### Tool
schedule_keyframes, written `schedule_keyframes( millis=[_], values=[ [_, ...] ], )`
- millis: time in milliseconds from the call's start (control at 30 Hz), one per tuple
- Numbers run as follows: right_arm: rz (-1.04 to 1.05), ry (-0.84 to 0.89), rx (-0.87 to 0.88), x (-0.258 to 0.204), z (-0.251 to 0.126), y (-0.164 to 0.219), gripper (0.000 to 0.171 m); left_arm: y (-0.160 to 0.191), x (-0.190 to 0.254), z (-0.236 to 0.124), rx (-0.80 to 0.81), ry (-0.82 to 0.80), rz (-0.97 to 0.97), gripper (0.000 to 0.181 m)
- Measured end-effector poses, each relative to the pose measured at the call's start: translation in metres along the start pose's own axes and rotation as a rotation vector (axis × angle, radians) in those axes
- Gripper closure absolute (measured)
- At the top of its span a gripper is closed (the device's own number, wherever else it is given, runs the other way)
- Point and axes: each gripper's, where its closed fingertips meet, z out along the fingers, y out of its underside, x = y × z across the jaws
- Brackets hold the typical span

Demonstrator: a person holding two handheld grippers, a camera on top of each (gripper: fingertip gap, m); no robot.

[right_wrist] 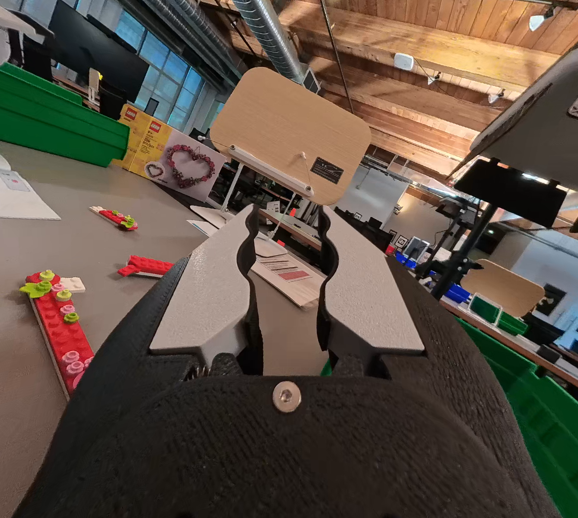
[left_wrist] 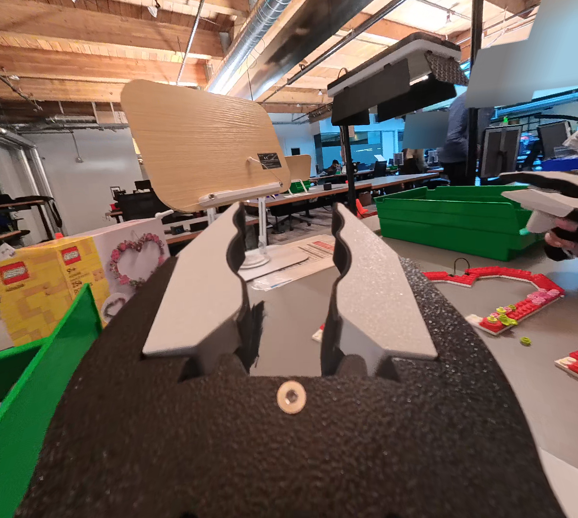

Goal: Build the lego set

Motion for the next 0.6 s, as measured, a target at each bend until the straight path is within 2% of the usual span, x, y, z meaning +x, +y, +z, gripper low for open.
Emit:
schedule_keyframes(
  millis=[333, 600],
  values=[
    [0.027, -0.019, 0.007, 0.0, -0.001, 0.0, 0.138, -0.013, -0.022, -0.008, 0.049, -0.089, 0.063, 0.131],
    [0.045, 0.005, 0.005, 0.005, -0.003, 0.0, 0.139, -0.01, -0.036, -0.012, 0.055, -0.129, 0.003, 0.131]
  ],
)
